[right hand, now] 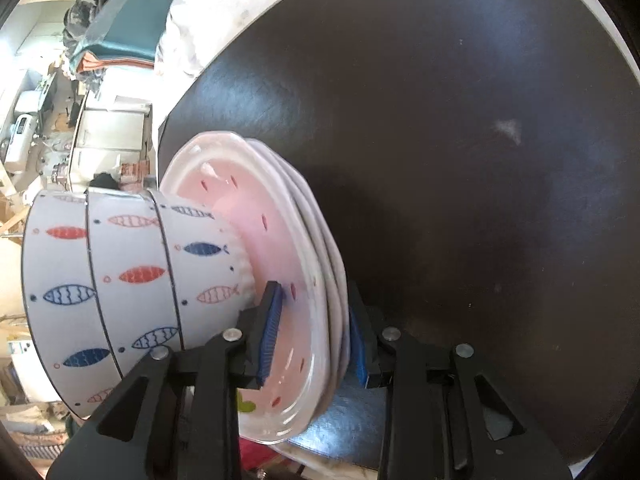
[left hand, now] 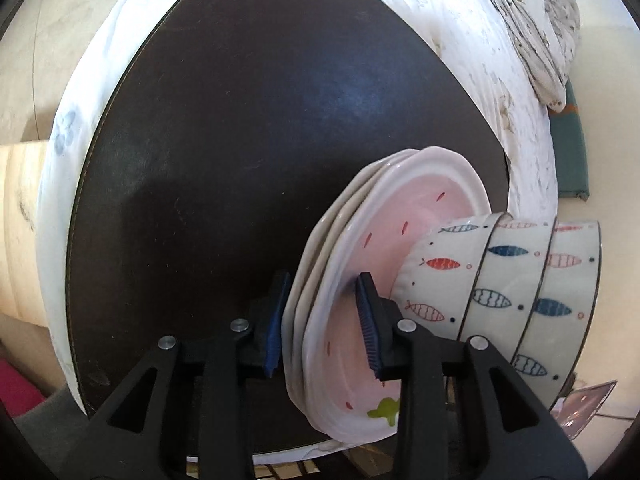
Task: Organize plates and bowls
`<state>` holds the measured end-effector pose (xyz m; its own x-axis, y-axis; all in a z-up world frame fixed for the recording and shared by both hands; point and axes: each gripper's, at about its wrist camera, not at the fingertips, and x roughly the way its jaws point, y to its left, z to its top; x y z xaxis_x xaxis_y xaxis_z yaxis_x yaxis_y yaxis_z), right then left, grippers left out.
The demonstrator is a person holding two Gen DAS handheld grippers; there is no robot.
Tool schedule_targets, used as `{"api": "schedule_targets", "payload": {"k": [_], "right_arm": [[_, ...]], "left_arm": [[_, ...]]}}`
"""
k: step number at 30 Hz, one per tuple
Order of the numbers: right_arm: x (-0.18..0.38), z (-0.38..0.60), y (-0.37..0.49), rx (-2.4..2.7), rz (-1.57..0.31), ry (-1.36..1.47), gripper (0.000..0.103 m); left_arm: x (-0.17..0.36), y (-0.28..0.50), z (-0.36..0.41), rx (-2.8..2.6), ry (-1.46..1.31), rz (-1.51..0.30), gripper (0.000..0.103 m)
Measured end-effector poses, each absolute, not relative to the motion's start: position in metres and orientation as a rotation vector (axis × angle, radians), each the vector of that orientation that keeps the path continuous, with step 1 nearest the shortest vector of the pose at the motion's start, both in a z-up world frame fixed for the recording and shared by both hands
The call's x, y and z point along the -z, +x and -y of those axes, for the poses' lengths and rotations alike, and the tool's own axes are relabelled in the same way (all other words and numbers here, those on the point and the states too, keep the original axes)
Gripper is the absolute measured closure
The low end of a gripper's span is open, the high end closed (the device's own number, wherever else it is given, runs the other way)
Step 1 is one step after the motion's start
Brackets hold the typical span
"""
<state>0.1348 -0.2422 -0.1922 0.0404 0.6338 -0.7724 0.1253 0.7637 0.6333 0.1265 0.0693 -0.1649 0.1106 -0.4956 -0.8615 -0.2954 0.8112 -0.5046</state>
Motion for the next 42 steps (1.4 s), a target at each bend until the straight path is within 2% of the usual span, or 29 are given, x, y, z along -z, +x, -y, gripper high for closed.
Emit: {"api": "schedule_targets", "payload": {"k": [20,30,34,35,36,37,39,41,42], "right_arm": [[0.179,0.277,0.220,-0.291,-1.408,0.645,0.073],[0.178,0.287,0.227,-0.286,-1.388,0.650,0.073],[0.179,0.278,0.227,-0.276,-1.385,0.674,0.074],[0.177,0.282,0.225,-0.263,-1.372,0.682,0.074],[0.173,0.287,0.221,-0.247,-1.350,0.697,0.074],[0.170,0.291,0.218,-0.235,-1.333,0.713,0.074],[0.157,0.298,0.211,-0.202,-1.298,0.699,0.074],[0.138,0.295,0.204,-0.187,-1.276,0.602,0.072],[0.132,0.293,0.201,-0.181,-1.272,0.578,0.067]], "left_arm": [[0.166,0.203,-0.033,0.169,-0.619,-1.470,0.073],[0.165,0.216,-0.031,0.188,-0.593,-1.445,0.072],[0.156,0.218,-0.020,0.212,-0.503,-1.422,0.071],[0.150,0.216,-0.021,0.207,-0.468,-1.407,0.071],[0.144,0.213,-0.022,0.199,-0.436,-1.394,0.063],[0.140,0.210,-0.023,0.186,-0.409,-1.385,0.051],[0.125,0.199,-0.027,0.135,-0.340,-1.340,0.043],[0.112,0.188,-0.029,0.107,-0.293,-1.311,0.042],[0.106,0.182,-0.030,0.100,-0.282,-1.302,0.042]]}}
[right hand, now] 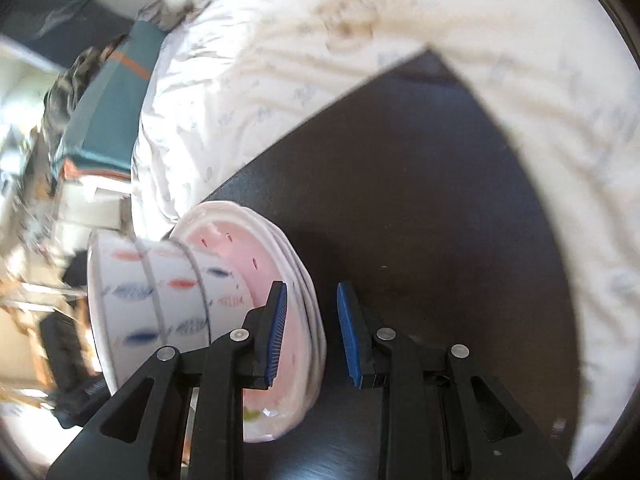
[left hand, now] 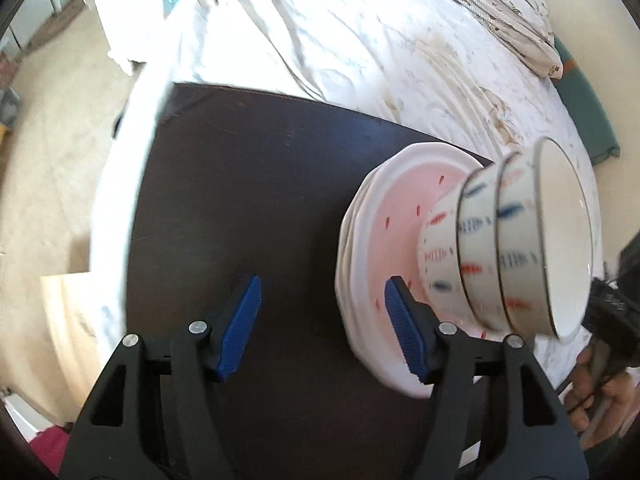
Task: Organize plates and bowls
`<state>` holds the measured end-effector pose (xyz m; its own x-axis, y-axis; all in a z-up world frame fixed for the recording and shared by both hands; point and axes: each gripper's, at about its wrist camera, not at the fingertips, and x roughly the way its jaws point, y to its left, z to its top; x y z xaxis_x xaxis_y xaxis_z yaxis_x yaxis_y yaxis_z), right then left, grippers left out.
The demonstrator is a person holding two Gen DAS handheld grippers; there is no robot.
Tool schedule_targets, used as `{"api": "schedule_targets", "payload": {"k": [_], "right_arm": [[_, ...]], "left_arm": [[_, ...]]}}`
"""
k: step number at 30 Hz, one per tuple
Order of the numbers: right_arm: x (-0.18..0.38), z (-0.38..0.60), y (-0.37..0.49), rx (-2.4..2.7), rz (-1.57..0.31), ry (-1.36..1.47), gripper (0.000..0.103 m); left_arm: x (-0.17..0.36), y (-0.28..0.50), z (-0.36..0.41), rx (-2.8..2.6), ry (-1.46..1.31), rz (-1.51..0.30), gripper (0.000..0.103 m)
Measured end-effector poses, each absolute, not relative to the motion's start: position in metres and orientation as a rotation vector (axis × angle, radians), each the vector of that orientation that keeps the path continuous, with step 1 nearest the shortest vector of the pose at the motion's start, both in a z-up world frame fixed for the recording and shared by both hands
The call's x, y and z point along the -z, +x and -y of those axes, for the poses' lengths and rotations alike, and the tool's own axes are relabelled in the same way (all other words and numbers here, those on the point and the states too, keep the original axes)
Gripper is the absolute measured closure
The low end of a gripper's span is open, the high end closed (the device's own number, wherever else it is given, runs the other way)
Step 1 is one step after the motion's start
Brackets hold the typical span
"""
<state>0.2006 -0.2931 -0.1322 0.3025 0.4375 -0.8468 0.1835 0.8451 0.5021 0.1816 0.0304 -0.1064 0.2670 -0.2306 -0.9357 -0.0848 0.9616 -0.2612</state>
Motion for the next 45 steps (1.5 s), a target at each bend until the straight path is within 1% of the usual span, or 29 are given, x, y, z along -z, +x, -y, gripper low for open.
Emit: {"api": "schedule_targets", "payload": {"k": [1,2,3,5,6,8,10,14,15,16,17,19,21,25,27,29,35,40,45], "right_arm": [[0.123,0.292,0.192,-0.176,-1.251,0.562,0.055],[0.112,0.291,0.181,-0.173,-1.219,0.552,0.046],[0.106,0.292,0.175,-0.173,-1.207,0.540,0.043],[0.087,0.284,0.154,-0.180,-1.176,0.487,0.033],[0.078,0.279,0.145,-0.185,-1.161,0.458,0.030],[0.061,0.272,0.129,-0.194,-1.120,0.398,0.016],[0.042,0.264,0.105,-0.202,-1.057,0.326,0.012],[0.020,0.257,0.060,-0.215,-1.003,0.256,0.012],[0.014,0.253,0.050,-0.219,-0.980,0.238,0.012],[0.010,0.252,0.044,-0.219,-0.965,0.226,0.012],[0.004,0.249,0.034,-0.207,-0.938,0.203,0.011],[-0.005,0.243,0.023,-0.182,-0.883,0.175,0.009],[-0.010,0.240,0.011,-0.168,-0.833,0.165,0.009],[-0.015,0.235,-0.005,-0.174,-0.780,0.153,0.000],[-0.014,0.234,-0.011,-0.172,-0.749,0.138,0.000],[-0.014,0.232,-0.017,-0.176,-0.713,0.117,0.000],[-0.001,0.227,-0.019,-0.120,-0.661,0.076,0.000],[0.012,0.224,-0.005,-0.115,-0.718,0.093,0.000],[0.017,0.217,-0.004,-0.116,-0.735,0.059,0.000]], "left_arm": [[0.100,0.175,-0.031,0.099,-0.273,-1.289,0.042],[0.091,0.166,-0.030,0.101,-0.242,-1.271,0.042],[0.084,0.159,-0.029,0.096,-0.211,-1.256,0.042],[0.066,0.141,-0.028,0.074,-0.155,-1.213,0.042],[0.057,0.132,-0.027,0.070,-0.139,-1.194,0.042],[0.044,0.117,-0.027,0.074,-0.129,-1.166,0.042],[0.031,0.103,-0.023,0.090,-0.122,-1.132,0.042],[0.011,0.073,-0.014,0.088,-0.100,-1.063,0.042],[0.007,0.065,-0.010,0.090,-0.099,-1.046,0.038],[0.004,0.060,-0.007,0.092,-0.096,-1.033,0.028],[0.002,0.054,-0.003,0.094,-0.091,-1.014,0.023],[-0.006,0.039,0.003,0.083,-0.063,-0.958,0.005],[-0.009,0.031,0.009,0.072,-0.044,-0.926,0.000],[-0.019,0.008,0.011,0.042,-0.026,-0.829,0.000],[-0.022,-0.003,0.009,0.015,-0.028,-0.743,0.000],[-0.023,-0.008,0.009,-0.001,-0.031,-0.698,0.000],[0.001,-0.004,0.018,0.034,-0.037,-0.760,0.000],[0.018,0.005,0.024,0.075,-0.061,-0.826,0.000],[0.020,0.007,0.023,0.052,-0.066,-0.824,0.000]]}}
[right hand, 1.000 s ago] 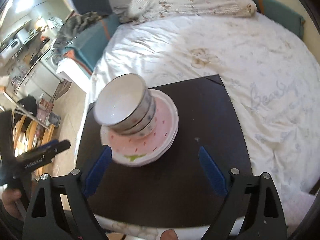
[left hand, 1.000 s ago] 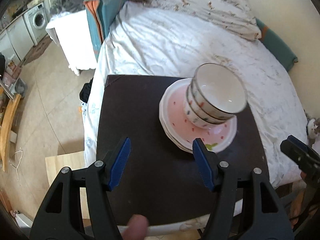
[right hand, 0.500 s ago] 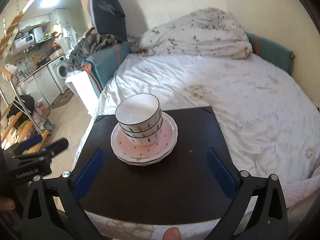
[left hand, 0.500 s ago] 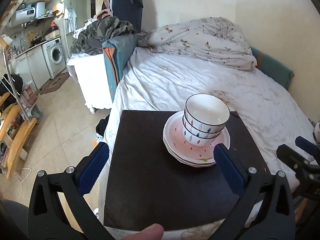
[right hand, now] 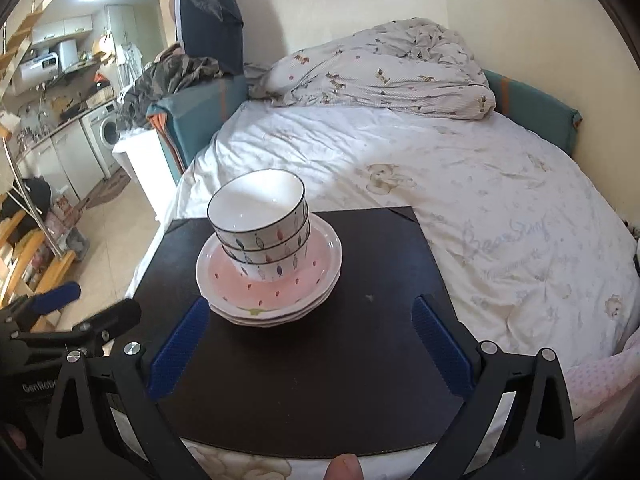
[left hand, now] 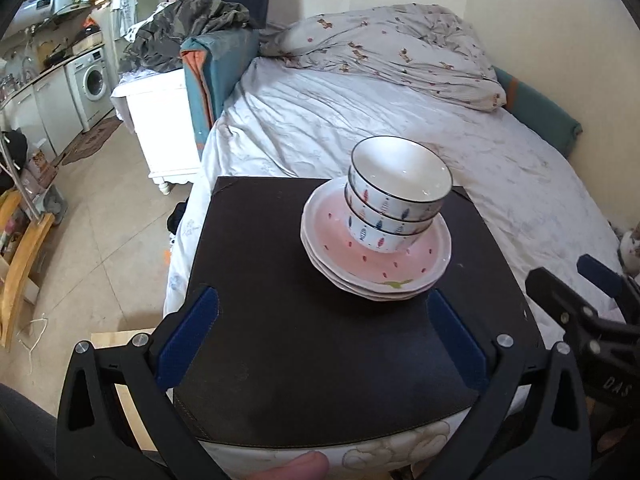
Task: Organize plates and bowls
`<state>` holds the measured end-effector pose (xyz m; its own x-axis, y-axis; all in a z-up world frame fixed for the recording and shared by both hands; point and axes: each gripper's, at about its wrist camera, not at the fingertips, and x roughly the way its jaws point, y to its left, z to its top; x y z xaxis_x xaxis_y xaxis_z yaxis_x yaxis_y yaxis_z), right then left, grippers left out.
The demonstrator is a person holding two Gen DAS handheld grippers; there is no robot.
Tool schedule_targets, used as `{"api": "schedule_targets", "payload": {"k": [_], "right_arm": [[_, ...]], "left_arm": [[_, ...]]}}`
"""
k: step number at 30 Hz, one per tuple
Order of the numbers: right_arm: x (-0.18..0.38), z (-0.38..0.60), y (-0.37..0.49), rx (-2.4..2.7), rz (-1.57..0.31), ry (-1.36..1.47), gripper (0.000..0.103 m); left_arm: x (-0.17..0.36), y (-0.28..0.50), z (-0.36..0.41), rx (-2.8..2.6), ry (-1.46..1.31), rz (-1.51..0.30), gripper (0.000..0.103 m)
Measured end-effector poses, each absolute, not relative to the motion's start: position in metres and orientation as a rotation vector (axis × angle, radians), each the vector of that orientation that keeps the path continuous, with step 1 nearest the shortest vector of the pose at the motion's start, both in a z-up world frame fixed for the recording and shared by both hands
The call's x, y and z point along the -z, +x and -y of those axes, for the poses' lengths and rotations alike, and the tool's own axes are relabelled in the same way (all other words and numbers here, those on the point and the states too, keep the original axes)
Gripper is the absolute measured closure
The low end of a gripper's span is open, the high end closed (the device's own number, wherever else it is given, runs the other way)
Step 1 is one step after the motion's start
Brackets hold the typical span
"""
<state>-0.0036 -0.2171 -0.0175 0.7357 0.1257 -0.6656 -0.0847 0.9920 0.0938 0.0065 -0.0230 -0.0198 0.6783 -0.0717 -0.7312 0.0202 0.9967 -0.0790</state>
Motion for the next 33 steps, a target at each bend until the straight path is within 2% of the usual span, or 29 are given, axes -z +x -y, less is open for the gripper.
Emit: {"api": "schedule_targets", "payload": {"k": [33], "right_arm": [[0.0155,0.2150,-0.0075,-0.103,-0.711,0.023,0.000]], "left_arm": [[0.0196,0.0090,0.0142,0.049,-0.099,-0.835,0.000]]}}
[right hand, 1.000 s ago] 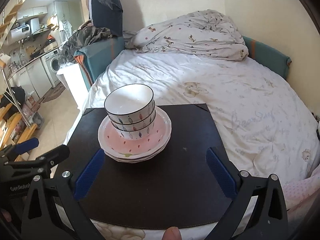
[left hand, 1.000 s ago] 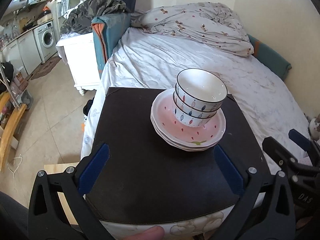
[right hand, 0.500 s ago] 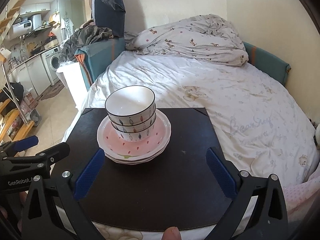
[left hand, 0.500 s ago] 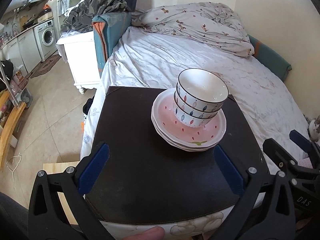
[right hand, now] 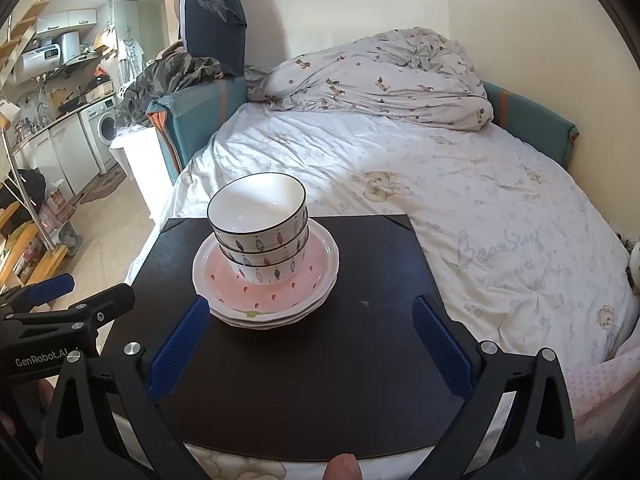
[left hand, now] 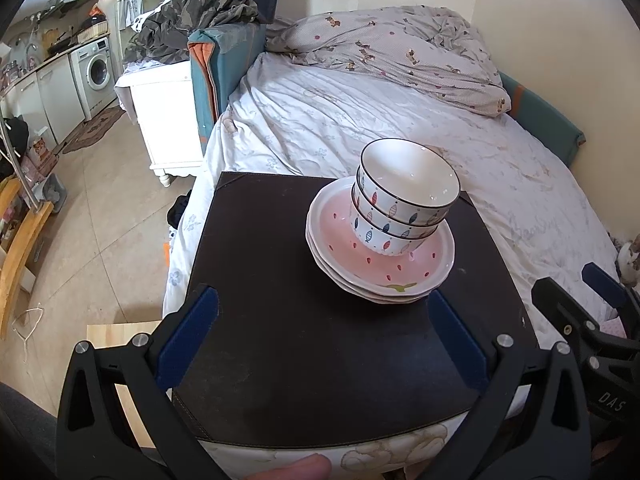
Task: Organize plates and bowls
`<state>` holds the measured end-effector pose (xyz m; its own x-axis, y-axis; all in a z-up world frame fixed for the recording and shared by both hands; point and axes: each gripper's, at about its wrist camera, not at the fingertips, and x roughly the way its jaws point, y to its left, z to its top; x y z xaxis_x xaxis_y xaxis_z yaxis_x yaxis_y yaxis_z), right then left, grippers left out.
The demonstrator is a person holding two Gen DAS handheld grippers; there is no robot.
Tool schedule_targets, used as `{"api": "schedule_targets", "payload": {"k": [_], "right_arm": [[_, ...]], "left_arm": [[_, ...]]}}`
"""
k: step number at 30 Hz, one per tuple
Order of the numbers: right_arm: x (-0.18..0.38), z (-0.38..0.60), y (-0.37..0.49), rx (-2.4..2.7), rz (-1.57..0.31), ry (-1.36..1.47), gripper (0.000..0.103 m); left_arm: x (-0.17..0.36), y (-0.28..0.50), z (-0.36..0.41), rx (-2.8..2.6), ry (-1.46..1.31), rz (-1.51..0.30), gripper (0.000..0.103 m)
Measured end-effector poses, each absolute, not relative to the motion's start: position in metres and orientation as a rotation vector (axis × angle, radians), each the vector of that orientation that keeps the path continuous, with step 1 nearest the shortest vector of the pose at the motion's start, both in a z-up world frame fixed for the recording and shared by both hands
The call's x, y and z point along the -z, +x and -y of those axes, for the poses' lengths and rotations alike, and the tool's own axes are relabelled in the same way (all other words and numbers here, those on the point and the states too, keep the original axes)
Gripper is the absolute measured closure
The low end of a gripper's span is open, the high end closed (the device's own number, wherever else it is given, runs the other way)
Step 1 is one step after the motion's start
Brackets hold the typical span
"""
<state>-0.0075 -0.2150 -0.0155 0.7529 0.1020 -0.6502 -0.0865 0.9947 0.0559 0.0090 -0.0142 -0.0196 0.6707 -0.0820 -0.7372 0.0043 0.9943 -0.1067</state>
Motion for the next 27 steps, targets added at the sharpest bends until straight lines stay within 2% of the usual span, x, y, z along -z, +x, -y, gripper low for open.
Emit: {"api": "schedule_targets", "payload": {"k": [27], "right_arm": [[0.0143,0.2123,-0.0080,-0.094,-0.711,0.019,0.000]], "left_arm": [[0.0192,0.0103,0.0118,0.039,-0.097,-0.846,0.000]]}}
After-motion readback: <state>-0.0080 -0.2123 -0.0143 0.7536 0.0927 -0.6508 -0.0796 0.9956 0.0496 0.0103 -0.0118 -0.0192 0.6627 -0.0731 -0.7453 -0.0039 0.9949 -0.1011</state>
